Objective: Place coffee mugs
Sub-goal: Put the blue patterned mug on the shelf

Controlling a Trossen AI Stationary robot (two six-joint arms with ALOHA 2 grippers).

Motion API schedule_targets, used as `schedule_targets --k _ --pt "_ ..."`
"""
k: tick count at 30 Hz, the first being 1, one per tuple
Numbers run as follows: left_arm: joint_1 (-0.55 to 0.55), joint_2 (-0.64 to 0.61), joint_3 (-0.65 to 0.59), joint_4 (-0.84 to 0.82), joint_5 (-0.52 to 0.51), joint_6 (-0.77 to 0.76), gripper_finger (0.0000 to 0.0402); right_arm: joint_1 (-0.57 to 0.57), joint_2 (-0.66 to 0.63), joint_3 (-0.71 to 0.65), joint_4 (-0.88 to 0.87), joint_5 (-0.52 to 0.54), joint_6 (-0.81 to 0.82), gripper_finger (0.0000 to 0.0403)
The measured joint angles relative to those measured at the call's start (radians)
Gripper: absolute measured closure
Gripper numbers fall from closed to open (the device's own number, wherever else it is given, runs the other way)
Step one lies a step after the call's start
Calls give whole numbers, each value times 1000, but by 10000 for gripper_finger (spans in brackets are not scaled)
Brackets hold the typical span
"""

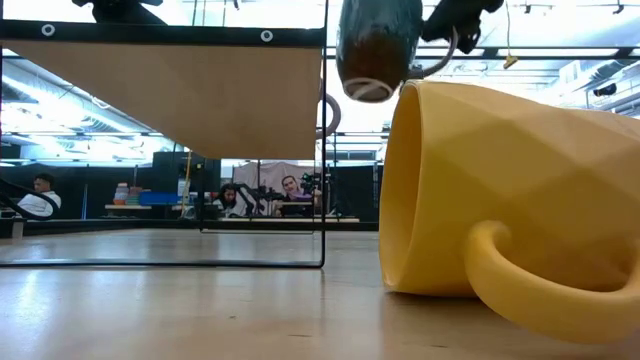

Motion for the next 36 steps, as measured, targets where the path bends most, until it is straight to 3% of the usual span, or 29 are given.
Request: schedule_targets --k 13,36 --pt "0 0 0 2 0 0 230 109 101 1 204 39 27 336" --pt "0 0 0 3 0 -2 230 88 296 1 423 56 -70 334"
